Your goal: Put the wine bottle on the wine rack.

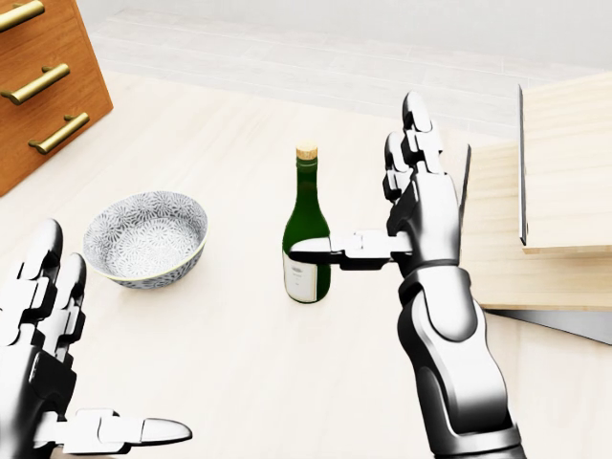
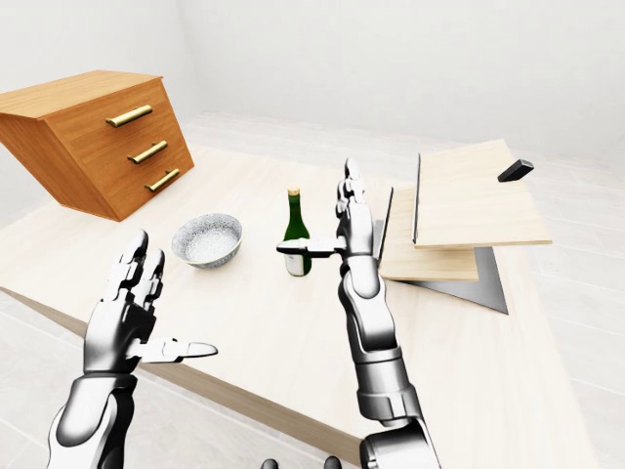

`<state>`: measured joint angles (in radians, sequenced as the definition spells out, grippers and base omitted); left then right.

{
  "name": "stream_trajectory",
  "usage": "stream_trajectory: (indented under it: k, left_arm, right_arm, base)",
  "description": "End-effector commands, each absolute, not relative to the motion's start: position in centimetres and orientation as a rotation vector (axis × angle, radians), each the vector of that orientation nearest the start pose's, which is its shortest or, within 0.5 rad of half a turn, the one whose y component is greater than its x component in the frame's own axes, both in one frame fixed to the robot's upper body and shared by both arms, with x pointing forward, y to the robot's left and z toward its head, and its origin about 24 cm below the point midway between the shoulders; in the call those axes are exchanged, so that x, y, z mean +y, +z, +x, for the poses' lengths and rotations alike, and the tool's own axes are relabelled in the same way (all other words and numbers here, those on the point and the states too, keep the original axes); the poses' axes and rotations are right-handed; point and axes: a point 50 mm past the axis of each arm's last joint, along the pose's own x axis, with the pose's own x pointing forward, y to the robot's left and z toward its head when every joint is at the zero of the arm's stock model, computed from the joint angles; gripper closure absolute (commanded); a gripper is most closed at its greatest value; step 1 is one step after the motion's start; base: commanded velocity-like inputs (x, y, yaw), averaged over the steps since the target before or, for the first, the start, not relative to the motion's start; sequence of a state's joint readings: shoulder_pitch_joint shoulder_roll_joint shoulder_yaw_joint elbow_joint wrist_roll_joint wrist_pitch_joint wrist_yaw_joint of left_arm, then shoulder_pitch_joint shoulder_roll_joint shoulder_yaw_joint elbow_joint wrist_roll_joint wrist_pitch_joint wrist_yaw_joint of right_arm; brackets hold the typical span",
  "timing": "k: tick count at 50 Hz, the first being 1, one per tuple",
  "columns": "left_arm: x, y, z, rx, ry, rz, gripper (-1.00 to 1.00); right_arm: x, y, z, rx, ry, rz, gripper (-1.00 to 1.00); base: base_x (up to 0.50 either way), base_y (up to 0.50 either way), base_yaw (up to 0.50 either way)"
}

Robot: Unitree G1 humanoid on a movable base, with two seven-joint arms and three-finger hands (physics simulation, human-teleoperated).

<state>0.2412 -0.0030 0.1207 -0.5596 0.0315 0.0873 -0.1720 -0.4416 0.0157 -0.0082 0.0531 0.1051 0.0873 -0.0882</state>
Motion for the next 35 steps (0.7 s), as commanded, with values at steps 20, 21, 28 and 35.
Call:
stream_trajectory:
  k: [20, 21, 28, 35]
  left_arm:
    - [18.0, 11.2, 19.6, -0.234, 0.01, 0.108, -1.0]
    - [18.0, 11.4, 19.6, -0.24, 0.01, 0.108, -1.0]
    - [18.0, 11.5, 19.4, -0.244, 0.01, 0.112, -1.0]
    - [18.1, 11.2, 19.3, -0.231, 0.013, 0.107, -1.0]
  right_arm:
    - [-10.4, 13.2, 35.2, -0.155, 0.034, 0.116, -1.0]
    - [-10.3, 13.0, 35.3, -0.147, 0.034, 0.114, -1.0]
    - [-10.1, 12.6, 35.8, -0.113, 0.031, 0.111, -1.0]
    - [-9.8, 12.0, 36.5, -0.068, 0.033, 0.095, -1.0]
  base:
    - [0.0, 0.0, 0.0]
    - [0.0, 0.0, 0.0]
    - [0.0, 0.0, 0.0]
    - [0.0, 0.0, 0.0]
